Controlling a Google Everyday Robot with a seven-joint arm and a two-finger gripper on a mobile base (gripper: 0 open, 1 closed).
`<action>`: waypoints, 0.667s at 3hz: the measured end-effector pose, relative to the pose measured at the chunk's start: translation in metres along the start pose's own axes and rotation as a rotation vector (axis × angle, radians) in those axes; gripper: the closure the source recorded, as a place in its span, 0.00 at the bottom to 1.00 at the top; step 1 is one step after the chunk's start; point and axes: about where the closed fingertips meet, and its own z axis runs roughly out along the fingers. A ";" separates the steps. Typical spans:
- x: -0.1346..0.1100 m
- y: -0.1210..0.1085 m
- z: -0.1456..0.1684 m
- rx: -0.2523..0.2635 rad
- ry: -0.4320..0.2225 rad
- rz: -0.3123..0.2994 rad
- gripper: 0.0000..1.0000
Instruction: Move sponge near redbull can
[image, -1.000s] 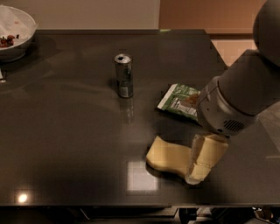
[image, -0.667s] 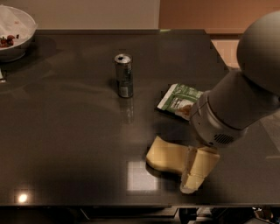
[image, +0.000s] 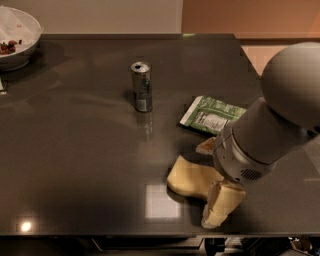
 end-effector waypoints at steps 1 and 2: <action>0.001 0.005 0.006 -0.028 -0.002 0.005 0.30; 0.000 0.005 0.005 -0.038 0.006 0.011 0.52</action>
Offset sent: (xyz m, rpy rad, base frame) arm -0.0007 0.0037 -0.0030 -0.0177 0.0590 -0.0092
